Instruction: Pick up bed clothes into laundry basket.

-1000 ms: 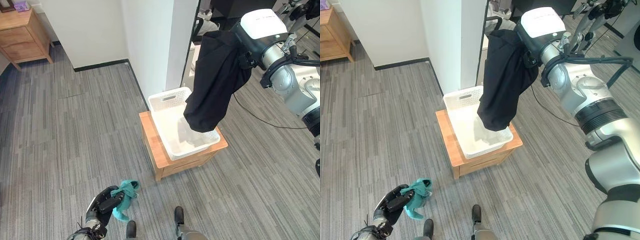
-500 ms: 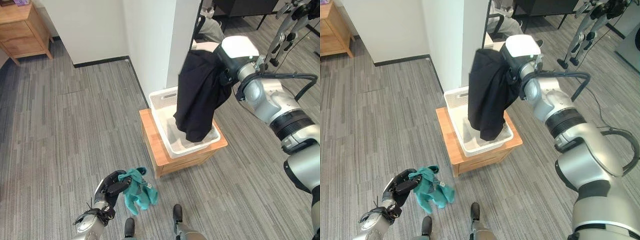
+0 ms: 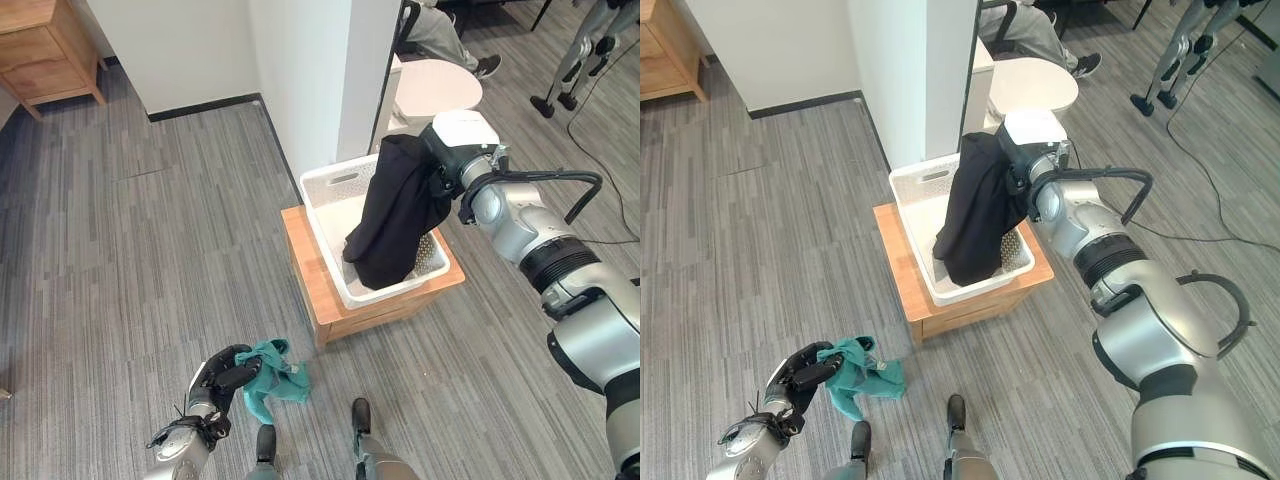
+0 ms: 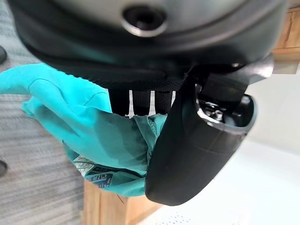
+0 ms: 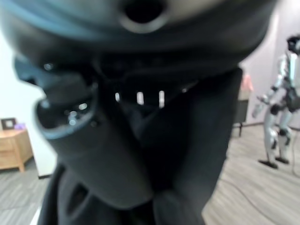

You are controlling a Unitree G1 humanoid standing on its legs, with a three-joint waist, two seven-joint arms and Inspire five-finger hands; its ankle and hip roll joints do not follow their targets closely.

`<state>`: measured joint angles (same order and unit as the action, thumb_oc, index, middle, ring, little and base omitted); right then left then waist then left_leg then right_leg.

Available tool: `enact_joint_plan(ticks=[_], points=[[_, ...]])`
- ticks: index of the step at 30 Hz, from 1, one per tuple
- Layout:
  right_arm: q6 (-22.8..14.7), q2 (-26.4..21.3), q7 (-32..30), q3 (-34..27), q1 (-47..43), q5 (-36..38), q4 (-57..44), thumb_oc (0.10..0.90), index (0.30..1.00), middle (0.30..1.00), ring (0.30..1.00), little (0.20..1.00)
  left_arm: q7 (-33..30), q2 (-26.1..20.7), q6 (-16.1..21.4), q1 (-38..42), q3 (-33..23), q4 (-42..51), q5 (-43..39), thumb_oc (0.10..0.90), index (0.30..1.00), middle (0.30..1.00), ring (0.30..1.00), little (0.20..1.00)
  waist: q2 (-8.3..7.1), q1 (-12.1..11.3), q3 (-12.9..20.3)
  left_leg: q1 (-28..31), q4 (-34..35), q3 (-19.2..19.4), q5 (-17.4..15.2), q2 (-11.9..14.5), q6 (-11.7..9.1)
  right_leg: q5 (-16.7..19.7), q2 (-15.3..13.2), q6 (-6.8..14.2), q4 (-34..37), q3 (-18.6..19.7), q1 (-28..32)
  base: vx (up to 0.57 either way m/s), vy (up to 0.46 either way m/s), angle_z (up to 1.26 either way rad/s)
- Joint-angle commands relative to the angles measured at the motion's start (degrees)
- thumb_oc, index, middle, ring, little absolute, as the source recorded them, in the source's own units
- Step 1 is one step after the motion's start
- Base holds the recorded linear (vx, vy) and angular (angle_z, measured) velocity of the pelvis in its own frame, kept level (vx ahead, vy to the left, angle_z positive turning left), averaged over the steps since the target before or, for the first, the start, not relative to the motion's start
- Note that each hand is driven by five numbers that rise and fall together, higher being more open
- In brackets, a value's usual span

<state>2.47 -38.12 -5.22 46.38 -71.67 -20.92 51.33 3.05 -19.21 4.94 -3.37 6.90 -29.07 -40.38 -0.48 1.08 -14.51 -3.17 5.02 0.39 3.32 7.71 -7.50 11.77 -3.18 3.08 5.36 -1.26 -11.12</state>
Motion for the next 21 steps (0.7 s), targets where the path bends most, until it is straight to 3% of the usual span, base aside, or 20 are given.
enact_joint_plan(ticks=[1,11,12,13,21], points=[[0.4,2.7,-4.0,-3.8,-8.8,1.4,3.5,0.8,0.9,0.9,0.9,0.9,0.2,-3.5,5.6,6.1,1.8,2.2,0.6,0.4,0.3,0.3,0.3,0.3,-2.94,-0.2,1.1,4.0,0.0,3.8,-4.7,-0.3,-0.7,-8.2,-5.1,5.8,-0.4,0.2,3.0,0.0,0.0,0.0],[0.6,4.6,-4.0,-3.0,-10.4,1.0,3.6,0.8,0.9,0.9,0.9,0.9,0.1,-3.6,5.4,6.7,1.6,2.2,0.2,0.4,0.3,0.3,0.3,0.3,-2.77,0.1,0.9,4.0,0.0,4.0,-4.5,0.2,-0.8,-8.3,-4.8,5.6,-0.4,-0.3,3.2,0.0,0.0,0.0],[-0.9,-4.7,-1.7,-1.2,-13.5,2.8,1.8,0.8,0.9,0.9,0.9,0.9,1.1,-2.9,4.9,7.0,1.1,0.1,0.0,0.4,0.3,0.3,0.3,0.3,-3.39,1.1,0.9,4.8,0.0,4.7,-4.7,0.5,-1.1,-8.5,-4.6,5.7,-0.4,-0.3,3.8,-0.01,0.002,0.09],[-1.4,-6.8,-1.4,-0.6,-12.8,2.4,-0.6,0.8,0.9,0.9,0.9,0.9,1.3,-2.4,4.8,6.9,1.1,-0.3,-0.7,0.4,0.3,0.3,0.3,0.3,-3.66,1.6,1.0,5.2,0.0,5.0,-4.7,0.7,-1.1,-8.5,-4.7,5.8,-0.4,-0.4,4.0,-0.01,0.002,0.11],[-2.2,-13.9,-0.5,-0.9,-7.8,1.9,-9.2,0.8,0.9,0.9,0.9,0.9,1.2,-0.6,4.8,6.9,1.2,-2.1,-1.9,0.4,0.3,0.3,0.3,0.3,-5.01,2.5,1.4,7.2,0.0,5.7,-5.3,0.9,-1.0,-8.7,-4.7,5.9,-0.4,-0.4,5.9,-0.01,0.02,-0.07]])
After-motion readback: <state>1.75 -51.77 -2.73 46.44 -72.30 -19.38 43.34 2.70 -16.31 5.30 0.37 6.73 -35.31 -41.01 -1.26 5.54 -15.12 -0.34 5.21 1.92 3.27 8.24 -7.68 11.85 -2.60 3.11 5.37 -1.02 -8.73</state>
